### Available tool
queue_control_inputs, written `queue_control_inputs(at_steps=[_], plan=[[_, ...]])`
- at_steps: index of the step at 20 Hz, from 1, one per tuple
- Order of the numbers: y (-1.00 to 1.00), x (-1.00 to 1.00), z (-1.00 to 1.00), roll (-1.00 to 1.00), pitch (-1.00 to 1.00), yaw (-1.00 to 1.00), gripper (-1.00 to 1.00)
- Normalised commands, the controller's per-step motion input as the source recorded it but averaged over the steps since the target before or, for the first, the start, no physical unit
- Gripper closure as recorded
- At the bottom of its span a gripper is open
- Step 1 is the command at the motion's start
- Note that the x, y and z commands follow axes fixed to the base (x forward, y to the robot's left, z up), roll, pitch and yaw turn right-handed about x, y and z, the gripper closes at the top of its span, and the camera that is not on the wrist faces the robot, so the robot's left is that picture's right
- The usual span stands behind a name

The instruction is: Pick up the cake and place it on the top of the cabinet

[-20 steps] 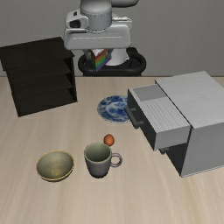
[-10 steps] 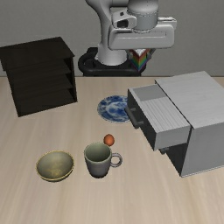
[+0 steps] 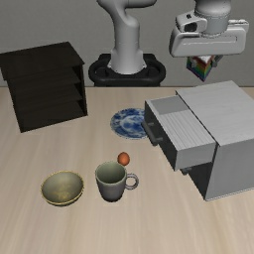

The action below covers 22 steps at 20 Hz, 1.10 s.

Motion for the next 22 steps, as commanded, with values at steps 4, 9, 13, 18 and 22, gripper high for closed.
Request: queue_control_inputs(at_steps=[4, 9, 13, 18, 22], plan=[[0.0, 1.0, 0.0, 0.0, 0.0, 0.0, 1.0], [0.0, 1.0, 0.0, 0.0, 0.0, 0.0, 1.0], [0.75, 0.25, 0.0, 0.0, 0.0, 0.0, 1.0], [0.0, 0.0, 0.0, 0.0, 0.0, 0.0, -1.0], [0.0, 0.0, 0.0, 0.0, 0.0, 0.0, -1.0]])
